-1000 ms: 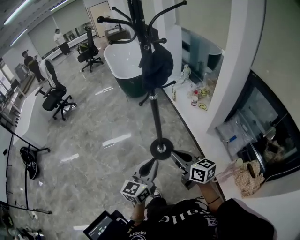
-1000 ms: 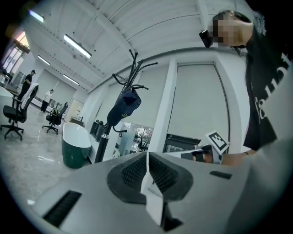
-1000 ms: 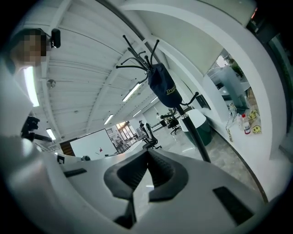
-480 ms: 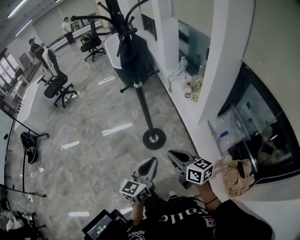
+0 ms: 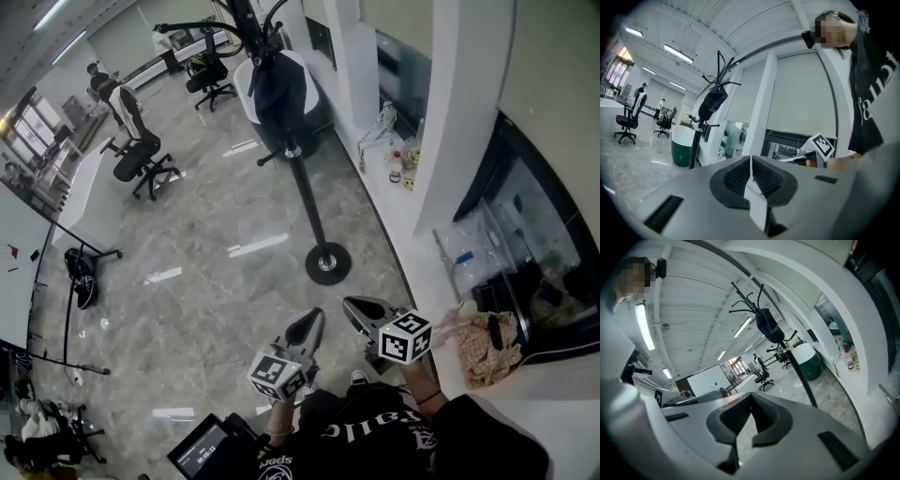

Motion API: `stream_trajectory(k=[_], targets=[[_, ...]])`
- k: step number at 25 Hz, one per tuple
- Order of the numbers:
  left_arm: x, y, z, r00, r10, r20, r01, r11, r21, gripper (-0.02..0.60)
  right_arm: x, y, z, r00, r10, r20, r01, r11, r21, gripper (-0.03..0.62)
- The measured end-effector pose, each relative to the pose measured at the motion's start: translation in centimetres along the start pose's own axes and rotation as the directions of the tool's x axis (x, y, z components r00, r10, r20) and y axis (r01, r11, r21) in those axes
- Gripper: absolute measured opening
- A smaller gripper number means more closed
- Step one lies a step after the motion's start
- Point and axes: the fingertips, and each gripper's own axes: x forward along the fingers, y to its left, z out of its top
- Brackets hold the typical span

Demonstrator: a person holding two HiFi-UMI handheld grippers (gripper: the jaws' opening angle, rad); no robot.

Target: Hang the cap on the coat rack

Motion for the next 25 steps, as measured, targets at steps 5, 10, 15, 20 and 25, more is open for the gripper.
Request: stream_trajectory(k=[5, 10, 15, 20, 25], targets=[[-2.0, -0.1, 0.6, 1.0, 0.006, 0.009, -0.006, 1.0, 0.003, 0.005, 0.3, 1.7, -0.5, 1.0, 0.006, -0.006, -0.006, 1.0, -0.012, 0.017], [-5.6, 0.6, 0.2, 0.999, 0.024, 0.022, -0.024, 1.0, 0.001, 0.005, 1.4, 4.5, -2.3, 1.0, 0.01, -0.01, -0.01, 1.0, -0.018, 0.017], [-10.0, 1.3, -0.2, 1.0, 0.021, 0.015, -0.021, 1.0, -0.008, 0.005, 2.4, 8.6, -5.1, 1.0, 0.012, -0.018, -0.012, 1.0, -0.004, 0.017], [-14.8, 2.0, -0.8, 0.999, 0.025, 0.023, -0.025, 1.0, -0.009, 0.005, 2.8, 12.8, -7.5, 1.0, 0.009, -0.013, -0.009, 1.0, 0.015, 0.017], [-18.8, 1.9, -1.7, 1.0, 0.005, 0.024, -0.004, 1.0, -0.03, 0.005, 2.1, 16.3, -10.2, 1.0, -0.022, -0.015, 0.022, 1.0, 0.017, 0.017]])
